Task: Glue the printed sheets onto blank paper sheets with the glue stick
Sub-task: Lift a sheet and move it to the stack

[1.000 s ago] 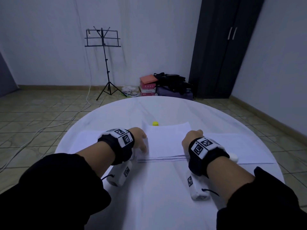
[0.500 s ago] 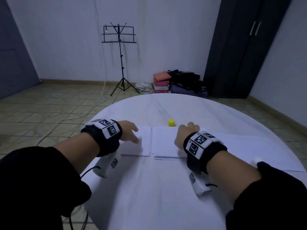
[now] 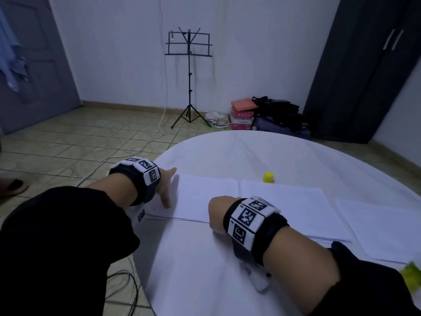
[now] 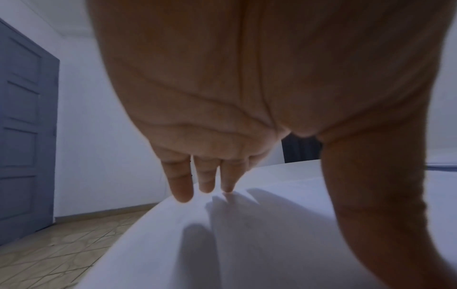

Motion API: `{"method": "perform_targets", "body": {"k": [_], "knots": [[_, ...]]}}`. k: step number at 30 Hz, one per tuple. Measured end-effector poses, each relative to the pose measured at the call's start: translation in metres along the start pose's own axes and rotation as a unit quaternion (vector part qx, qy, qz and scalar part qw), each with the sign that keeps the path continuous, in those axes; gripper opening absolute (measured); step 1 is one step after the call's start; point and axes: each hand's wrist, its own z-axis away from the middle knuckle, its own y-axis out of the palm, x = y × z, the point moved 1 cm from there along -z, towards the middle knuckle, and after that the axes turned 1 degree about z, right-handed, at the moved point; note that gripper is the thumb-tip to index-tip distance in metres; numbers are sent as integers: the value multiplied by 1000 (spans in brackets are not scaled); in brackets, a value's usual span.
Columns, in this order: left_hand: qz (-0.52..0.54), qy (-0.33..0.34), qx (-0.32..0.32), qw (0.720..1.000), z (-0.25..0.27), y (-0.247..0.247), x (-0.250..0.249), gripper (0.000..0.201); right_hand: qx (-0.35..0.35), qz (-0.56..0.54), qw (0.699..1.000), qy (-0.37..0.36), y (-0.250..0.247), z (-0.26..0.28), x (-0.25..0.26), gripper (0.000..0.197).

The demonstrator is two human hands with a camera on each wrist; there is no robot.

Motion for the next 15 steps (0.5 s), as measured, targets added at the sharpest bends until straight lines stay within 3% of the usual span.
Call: {"method": "perform_targets", "body": {"k": [9, 15], "knots": [[32, 17, -13, 999, -3, 3, 3, 139, -13, -31, 999, -2, -3, -4, 2, 33], [64, 75, -105, 989, 9, 13, 2, 130, -7, -9, 1000, -9, -8, 5, 4, 34]]}}
